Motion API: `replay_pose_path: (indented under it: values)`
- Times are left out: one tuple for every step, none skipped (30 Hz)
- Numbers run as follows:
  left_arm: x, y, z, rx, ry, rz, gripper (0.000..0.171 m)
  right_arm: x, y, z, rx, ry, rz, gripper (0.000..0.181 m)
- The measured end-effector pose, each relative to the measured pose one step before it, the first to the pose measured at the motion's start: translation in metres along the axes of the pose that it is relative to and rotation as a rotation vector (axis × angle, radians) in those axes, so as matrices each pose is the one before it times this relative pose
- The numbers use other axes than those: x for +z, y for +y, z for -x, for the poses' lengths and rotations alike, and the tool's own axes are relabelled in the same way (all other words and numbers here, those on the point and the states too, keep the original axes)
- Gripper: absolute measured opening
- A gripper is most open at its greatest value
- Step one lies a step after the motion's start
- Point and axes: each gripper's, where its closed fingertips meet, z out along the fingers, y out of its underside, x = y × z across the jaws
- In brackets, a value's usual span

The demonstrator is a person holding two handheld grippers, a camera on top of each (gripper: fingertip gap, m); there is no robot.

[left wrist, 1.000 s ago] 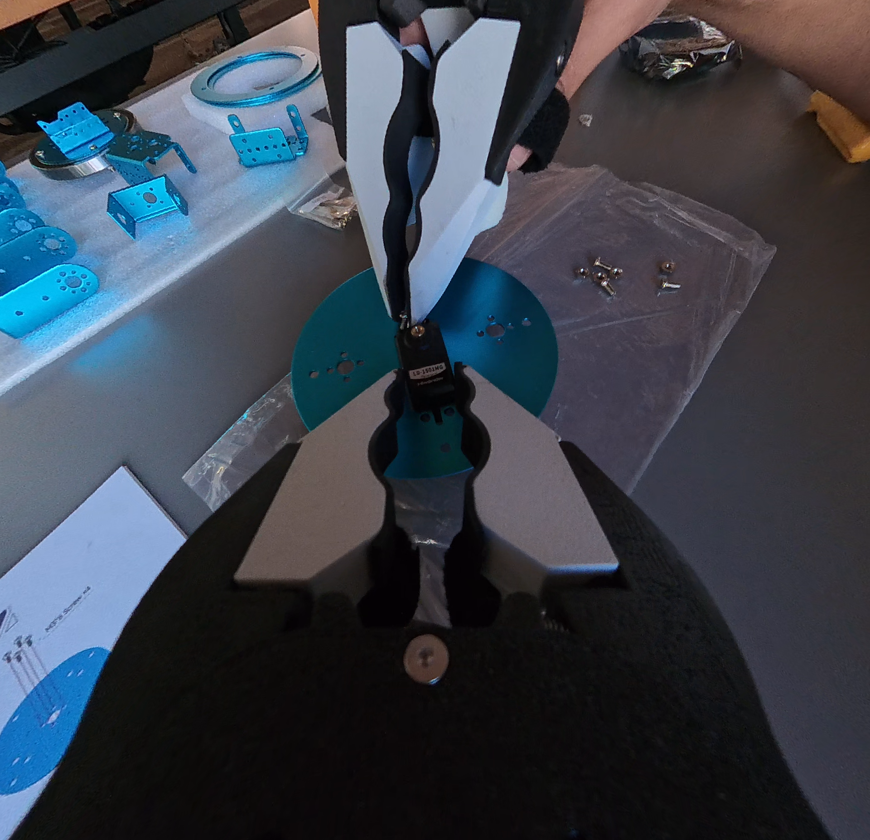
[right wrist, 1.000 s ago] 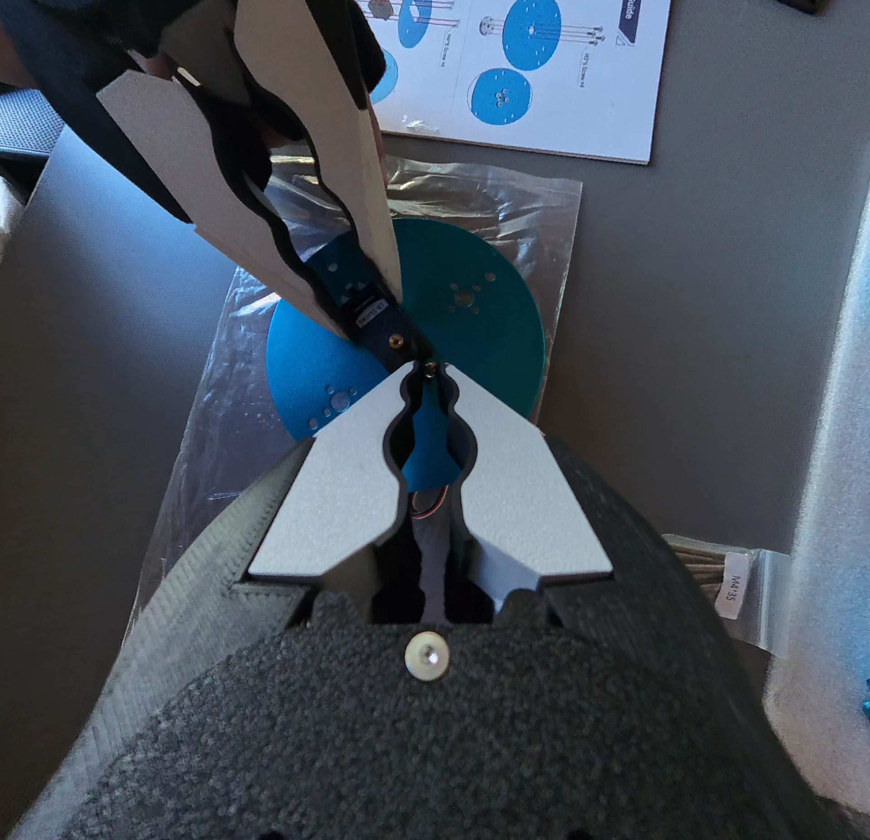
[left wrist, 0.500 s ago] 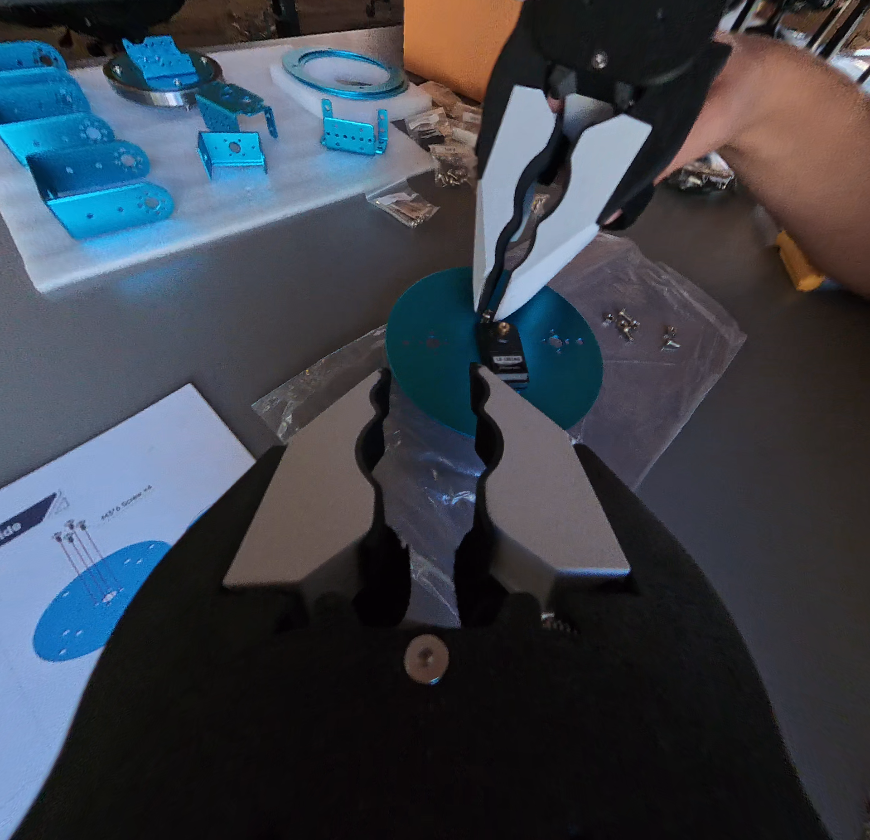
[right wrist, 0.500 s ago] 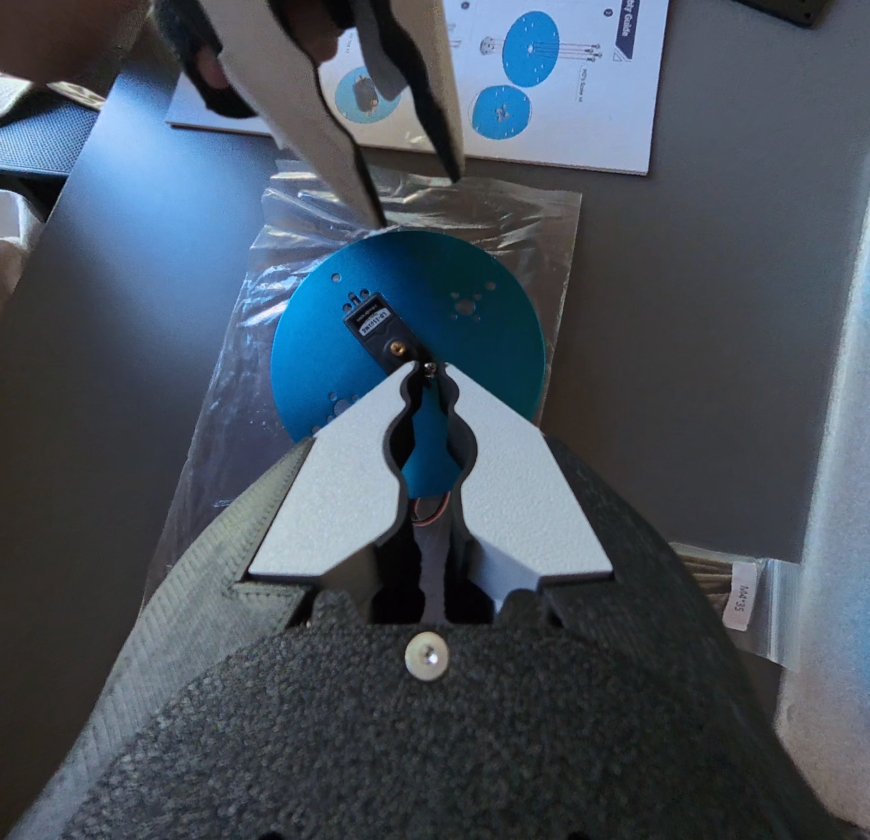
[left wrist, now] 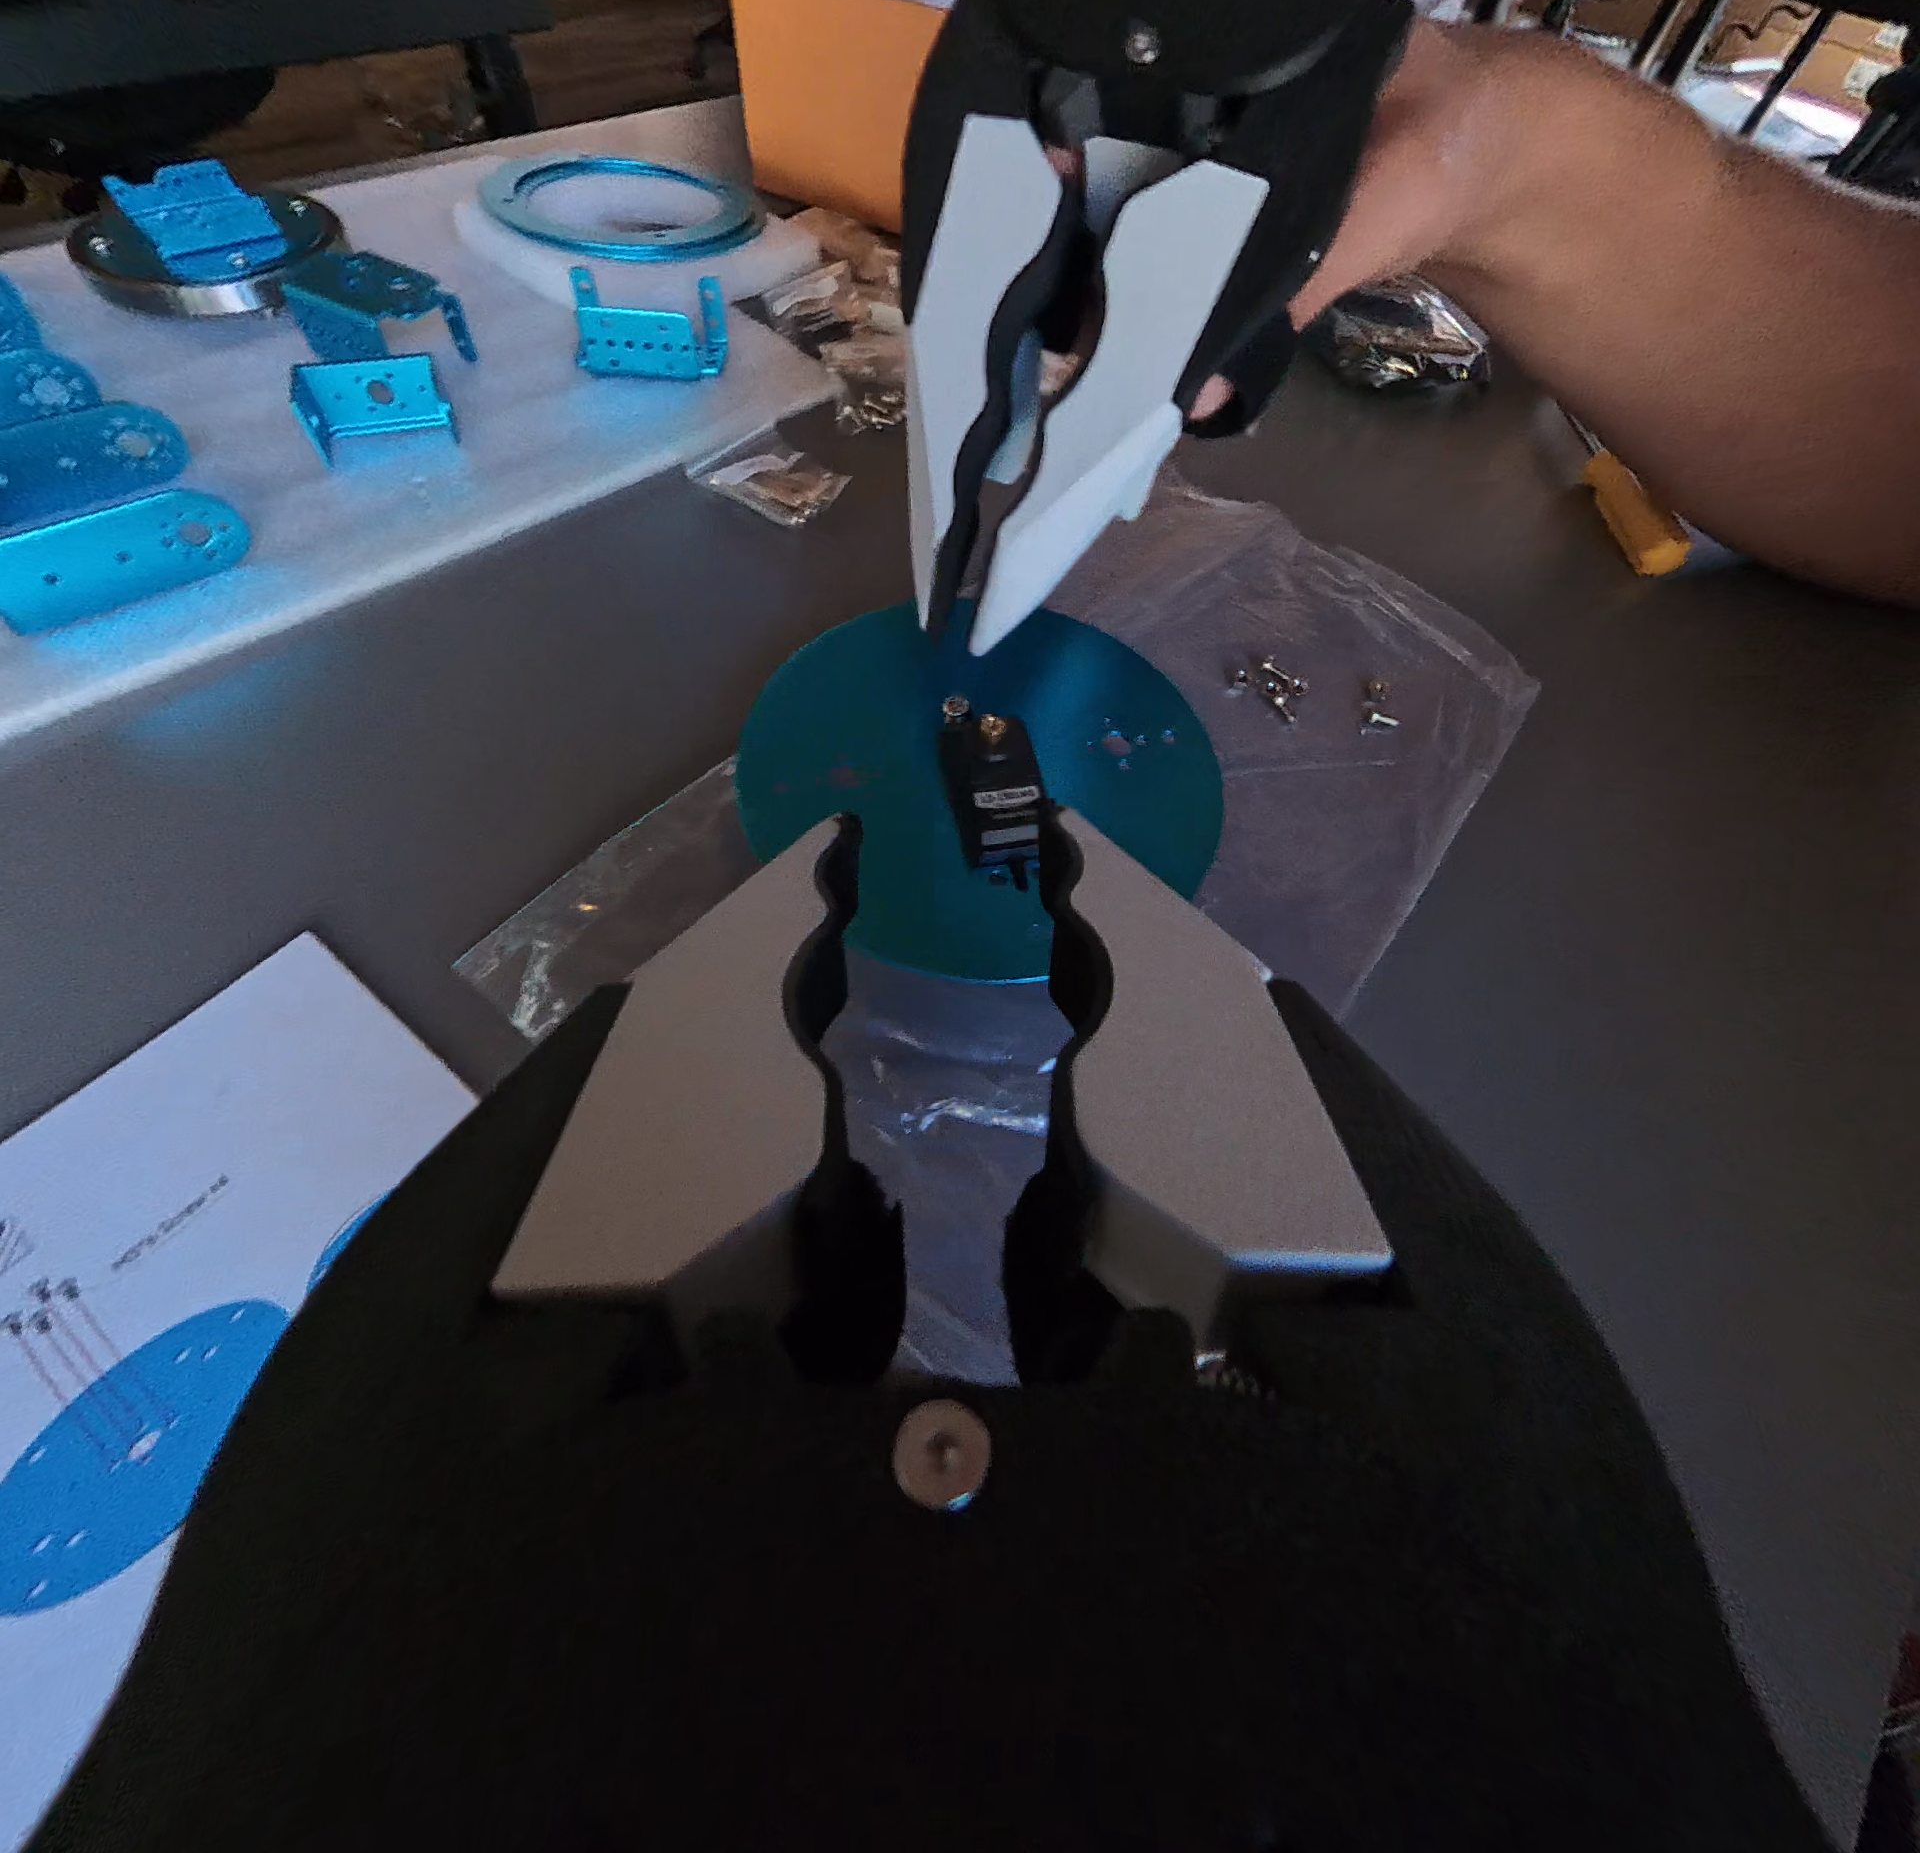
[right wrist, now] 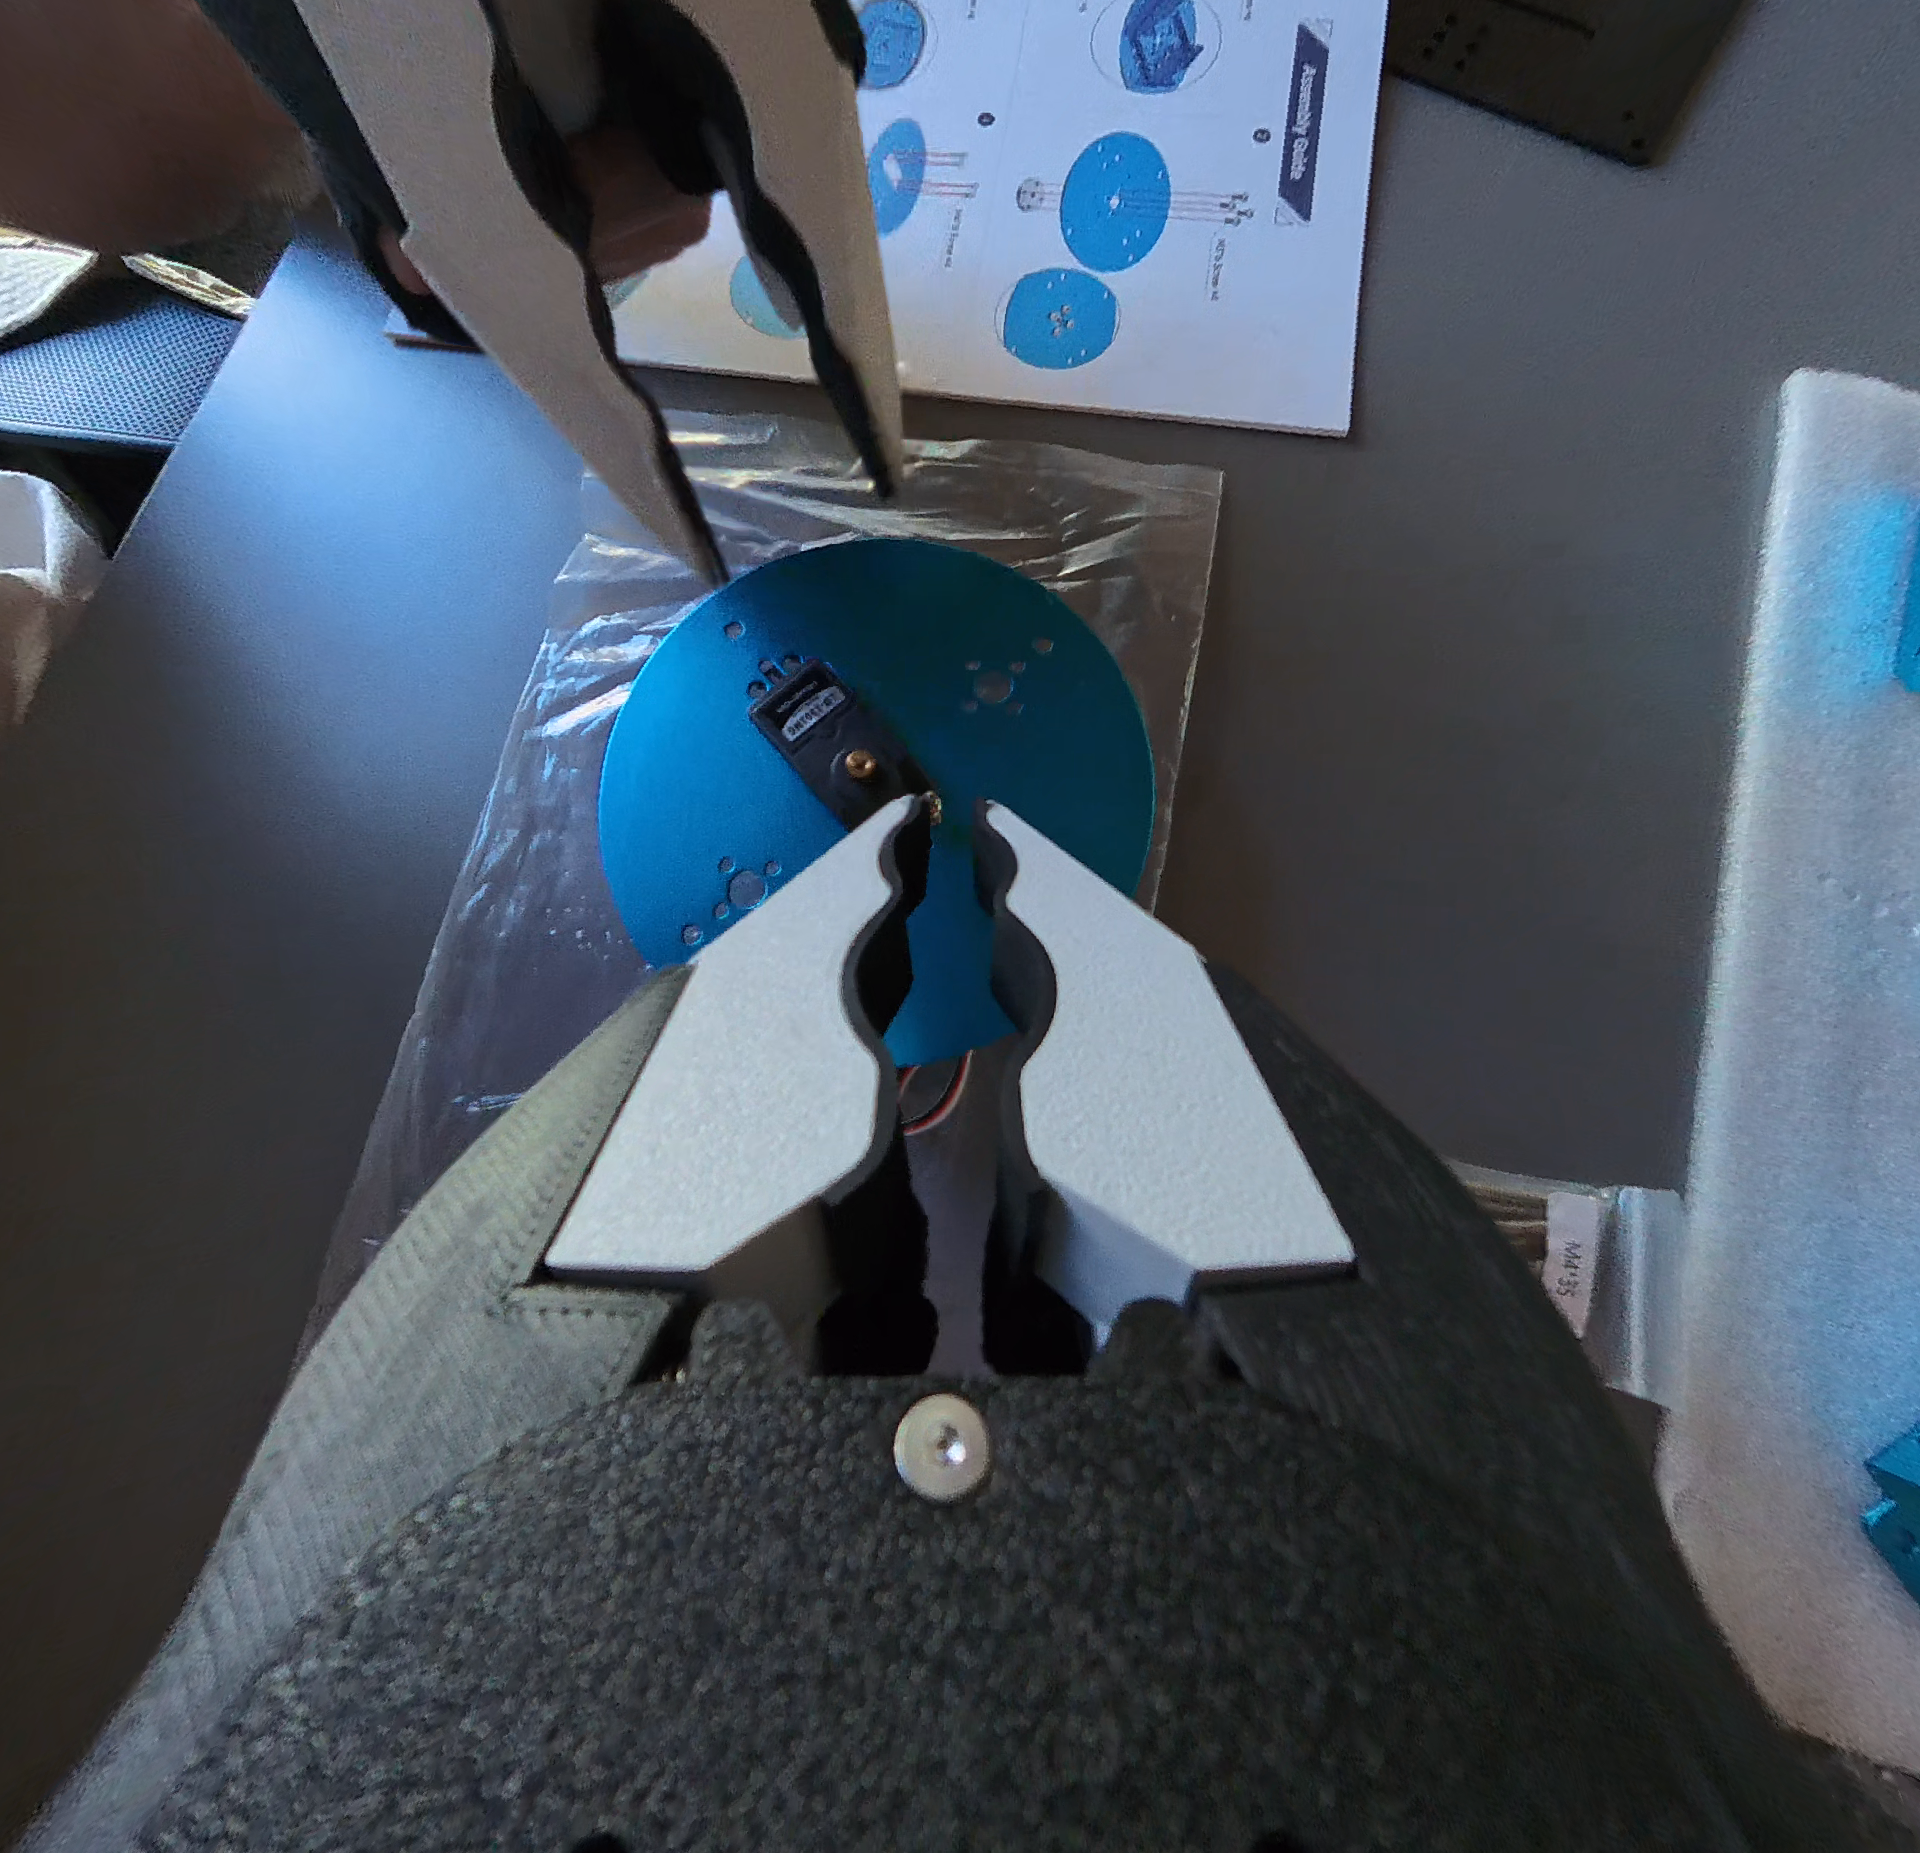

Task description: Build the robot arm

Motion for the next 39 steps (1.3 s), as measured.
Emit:
replay_pose_path:
  values:
    - [0.00343,0.00196,-0.00423,0.0259,0.0047,0.01297,0.034,-0.00038,-0.00201,0.00012,-0.0216,0.0067,-0.0192,0.004]
    - [0.00391,0.00177,-0.00279,0.02,-0.0017,0.01248,0.034,0.00114,-0.00226,0.00004,-0.0183,0.0074,-0.02,0.003]
    - [0.00407,0.00142,-0.00138,0.0142,-0.0063,0.01176,0.034,0.00178,-0.00131,0.0004,-0.013,0.003,-0.0102,0.0]
    - [0.00391,0.00163,-0.00133,0.0111,-0.0023,0.01424,0.034,0.00194,-0.00043,0.0012,-0.0014,-0.0053,-0.0005,0.0]
    - [0.00347,0.00131,-0.00095,0.0081,-0.0022,0.01325,0.034,0.00163,0.00053,0.00107,0.0081,-0.0074,0.0085,0.0]
    - [0.00279,0.00056,-0.00046,0.0066,-0.0033,0.00848,0.034,0.00093,0.0006,0.00191,0.0136,-0.0155,0.0073,0.0]
    - [0.00199,0.00003,-0.00066,0.0063,-0.0015,0.00366,0.034,0.00057,0.00029,0.00123,0.0132,-0.0116,0.0028,0.0]
    - [0.00154,-0.0002,-0.00096,0.0042,0.0013,0.00121,0.033,0.00047,0.00028,-0.0001,0.0043,-0.0019,-0.0008,0.0]
    - [0.00125,-0.00025,-0.00074,0.0019,0.0011,0.00129,0.033,0.00103,0.00047,0.00001,-0.0011,0.0,-0.003,0.0]
    - [0.00135,0.00011,0.00028,0.0005,-0.0028,0.00306,0.033,0.00161,0.00169,-0.00047,-0.0014,0.0031,0.006,0.0]
    - [0.00135,0.00044,0.00089,-0.0001,-0.0057,0.00533,0.033,0.0019,0.00314,-0.00124,-0.0008,0.0064,0.017,0.0]
    - [0.00142,0.00071,0.00099,0.0004,-0.0048,0.00613,0.031,0.00202,0.00347,-0.0001,0.0003,0.0003,0.0198,0.0]
    - [0.00141,0.00066,0.00038,0.0012,-0.0016,0.00581,0.029,0.0015,0.00189,0.00011,0.001,-0.0013,0.0104,0.0]
    - [0.00121,0.00056,0.00009,0.0014,-0.0007,0.00484,0.027,0.00023,-0.00083,0.0001,0.003,-0.0006,-0.0085,0.0]
    - [0.0008,0.00025,-0.00013,0.0014,-0.0009,0.0029,0.025,-0.00005,0.00039,-0.00062,-0.0011,0.0018,0.0011,0.0]
    - [0.00052,-0.00026,-0.00027,0.0007,0.0004,-0.00059,0.023,-0.00049,0.00005,-0.00006,0.0023,-0.0007,0.0001,0.0]
    - [0.00031,-0.00024,-0.0006,0.0011,0.0019,-0.00036,0.022,-0.00004,0.00037,0.00007,0.0026,-0.0013,0.0009,0.0]
    - [0.00025,-0.00021,-0.00021,0.0023,-0.0012,-0.00038,0.021,0.00024,-0.00004,0.00003,0.0041,-0.0007,-0.0028,0.0]
    - [0.00019,-0.00001,0.00002,0.0024,-0.003,0.00013,0.021,-0.00004,0.00002,0.00009,0.0027,-0.0023,-0.0017,0.0]
    - [0.00018,0.00001,0.00002,0.0016,-0.0023,0.00143,0.021,-0.0005,-0.00073,0.00121,0.0022,-0.0092,-0.0031,0.0]
    - [-0.00003,0.00007,0.00007,0.0024,-0.0029,0.00084,0.021,-0.00168,-0.00252,0.00099,0.0016,-0.0078,-0.0146,0.0]
    - [-0.00018,-0.00026,0.00029,0.0023,-0.0042,-0.00116,0.021,-0.0031,-0.00377,-0.00071,0.0028,0.0028,-0.0226,0.0]
    - [-0.0004,-0.00019,0.00021,0.0021,-0.0037,-0.00182,0.022,-0.00293,-0.00309,-0.0006,0.0034,0.002,-0.0178,0.0]
    - [-0.00044,-0.00014,-0.00008,0.0012,-0.0014,-0.00157,0.022,-0.00163,-0.00122,0.00051,0.0036,-0.0047,-0.0061,0.0]
    - [-0.00044,-0.0002,-0.00017,-0.001,-0.0005,-0.00229,0.022,-0.00002,0.00114,0.00056,0.0013,-0.0031,0.0058,0.0]
    - [-0.00066,-0.00028,0.00028,-0.0024,-0.002,-0.00346,0.023,0.00168,0.00261,0.0,-0.0022,0.0016,0.0127,0.0]
    - [-0.00068,-0.00017,0.00016,-0.0026,-0.0003,-0.00242,0.023,0.00308,0.00346,-0.0011,-0.0033,0.0079,0.0165,0.0]
    - [-0.00094,-0.00025,-0.00001,-0.0025,0.0006,-0.00247,0.024,0.00389,0.00388,-0.00058,-0.0021,0.0034,0.0186,0.0]
    - [-0.00162,-0.00044,0.00033,-0.0028,-0.001,-0.00374,0.024,0.00191,-0.00051,-0.00042,0.0023,0.0013,-0.0079,0.0]
    - [-0.00247,-0.00076,0.00049,-0.0041,-0.0026,-0.00487,0.024,-0.0006,-0.00081,0.00094,0.0037,-0.0084,-0.003,0.0]
    - [-0.00377,-0.00062,-0.00013,-0.0041,-0.002,-0.00481,0.025,-0.00251,-0.00043,0.00031,0.0029,-0.0024,0.0073,0.0]
    - [-0.00556,-0.00046,-0.00018,-0.0041,-0.0058,-0.00604,0.026,-0.00519,-0.00172,-0.00142,-0.0024,0.0125,0.0008,0.0]
    - [-0.00722,-0.00071,-0.00041,-0.0039,-0.0094,-0.0125,0.026,-0.00768,-0.00362,-0.00233,-0.0079,0.0236,-0.0094,0.0]
    - [-0.00853,-0.00014,-0.00123,-0.0045,-0.0091,-0.01571,0.026,-0.00911,-0.00559,-0.00172,-0.0062,0.0234,-0.0218,0.0]
    - [-0.00894,0.0014,-0.00173,-0.0069,-0.0095,-0.01101,0.026,-0.00927,-0.00611,-0.00058,-0.0025,0.0198,-0.0226,0.0]
    - [-0.0092,0.00283,-0.00149,-0.0084,-0.0132,-0.00603,0.027,-0.00861,-0.005,0.00011,-0.0016,0.0203,-0.0124,0.0]
    - [-0.00916,0.00367,-0.00147,-0.0071,-0.0149,-0.00449,0.027,-0.00754,-0.00344,0.00114,-0.0028,0.0222,-0.0029,0.0]
    - [-0.00892,0.00382,-0.00189,-0.0056,-0.0146,-0.00329,0.028,-0.00624,-0.00193,0.00275,-0.0029,0.0199,0.0003,0.002]
    - [-0.00853,0.00337,-0.0017,-0.0066,-0.0164,-0.00632,0.028,-0.00506,0.00036,0.00422,0.0006,0.0165,0.0071,0.004]
